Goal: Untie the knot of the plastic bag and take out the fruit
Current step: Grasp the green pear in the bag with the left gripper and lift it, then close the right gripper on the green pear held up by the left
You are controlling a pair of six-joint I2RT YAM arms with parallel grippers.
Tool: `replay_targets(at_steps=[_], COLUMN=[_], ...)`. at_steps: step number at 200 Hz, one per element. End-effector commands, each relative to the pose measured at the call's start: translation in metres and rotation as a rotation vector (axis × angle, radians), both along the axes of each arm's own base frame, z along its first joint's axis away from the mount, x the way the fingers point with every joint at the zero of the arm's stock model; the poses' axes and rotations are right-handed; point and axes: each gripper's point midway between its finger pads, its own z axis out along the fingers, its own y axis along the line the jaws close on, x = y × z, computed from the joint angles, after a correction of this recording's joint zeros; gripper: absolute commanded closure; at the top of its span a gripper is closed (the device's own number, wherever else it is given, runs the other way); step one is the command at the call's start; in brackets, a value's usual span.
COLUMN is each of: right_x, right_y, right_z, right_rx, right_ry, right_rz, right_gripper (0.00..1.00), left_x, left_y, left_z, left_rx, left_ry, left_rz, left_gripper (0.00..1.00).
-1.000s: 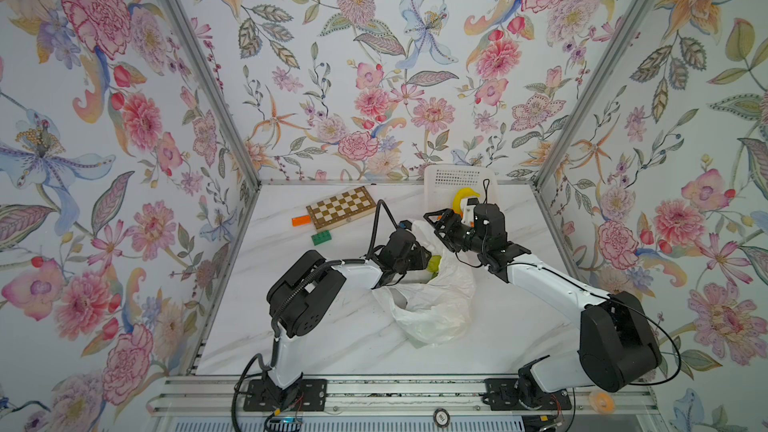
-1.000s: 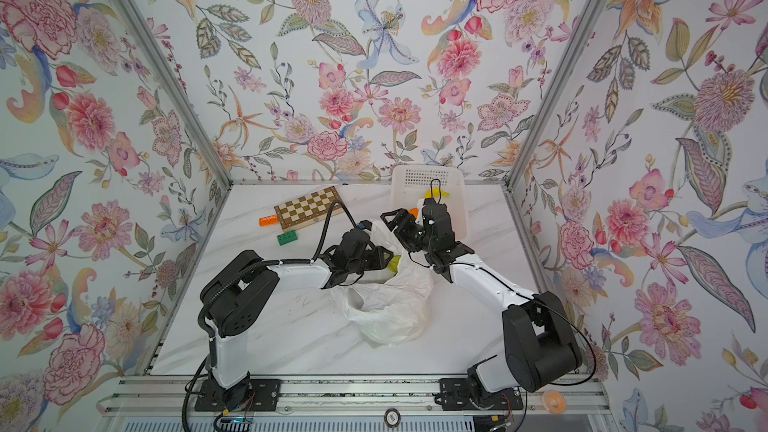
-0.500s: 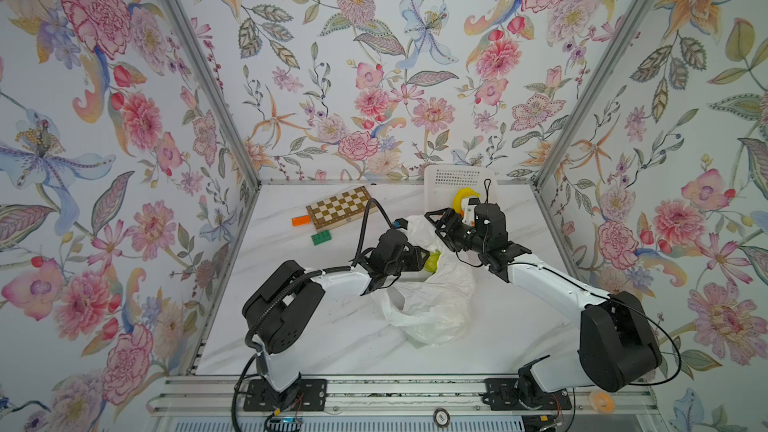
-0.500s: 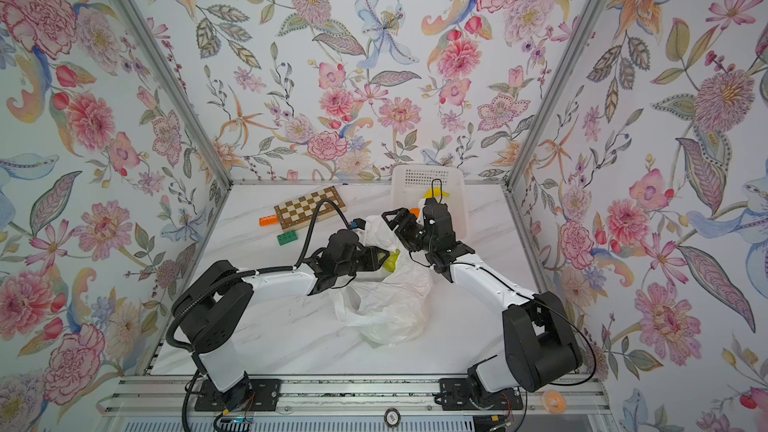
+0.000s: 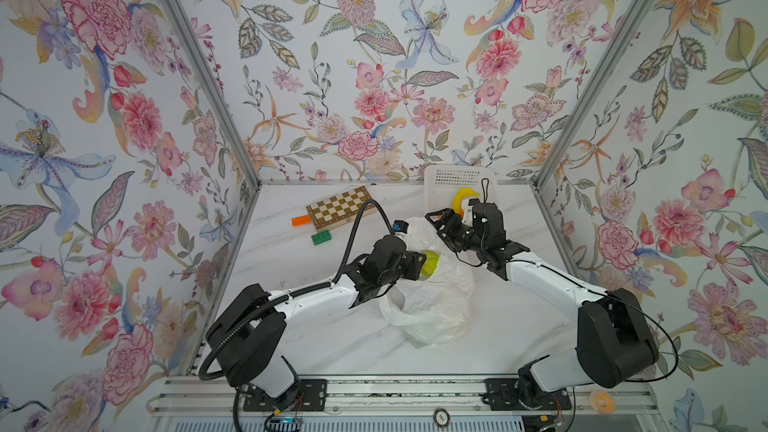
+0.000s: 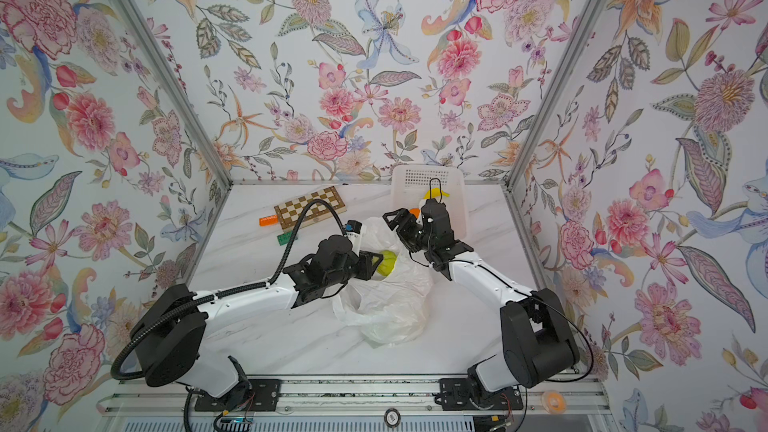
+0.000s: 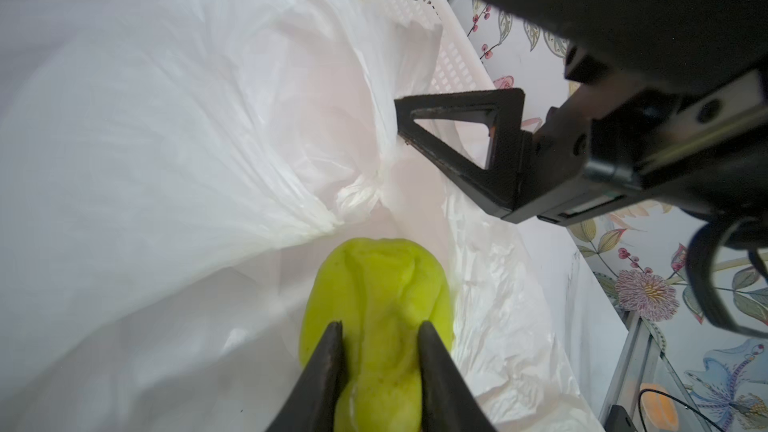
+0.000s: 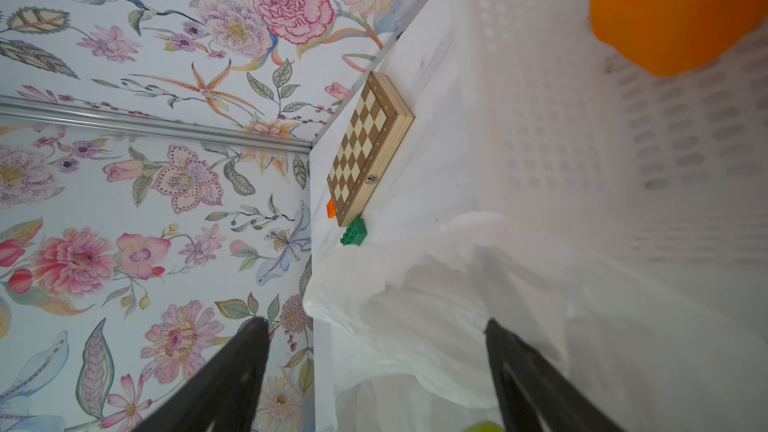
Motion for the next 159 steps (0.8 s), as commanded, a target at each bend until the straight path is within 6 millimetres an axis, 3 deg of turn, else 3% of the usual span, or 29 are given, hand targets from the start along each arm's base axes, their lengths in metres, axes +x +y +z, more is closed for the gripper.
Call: replay_targets(at_steps=[1,29,49,90,125,159], right_x=[-0.002,-0.008,-0.014,-0.033,-0.054,-0.082], right_y=[0.000,0.006,-0.001,-0.016,-0.042,-0.051], right_z=[-0.012,-0.006,0.000,0.046,0.087,0.113], right_rx=[-0.017,0.002,-0.008,-0.040,-0.102,-0.298], right_ry=[0.020,-0.001,-0.024,-0.235,-0.506,-0.791], right_rz=[0.024,0.066,0.054,0.062,0.041,0.110], right_gripper=[0.15,0.13,0.12,0.06,0.01,0.01], left_x=[0.002,0.001,-0.001,-0.008,-0.015,-0.021], left_y=[0.015,0.022,0.024,0.029,0.028,0.030], left_z=[0.017,0.027,0.036,0.057,0.079,0.099], left_rx=[0.040,0.056,0.055,0.008,-0.031,-0.063], left_ry=[-0.071,-0.093,-0.098,-0.101,-0.103,-0.104], left_rz=[0.026,0.034,0.034,0.036,0.013,0.001], left_gripper=[0.70,0.70,0.70,0.71,0.71,0.71])
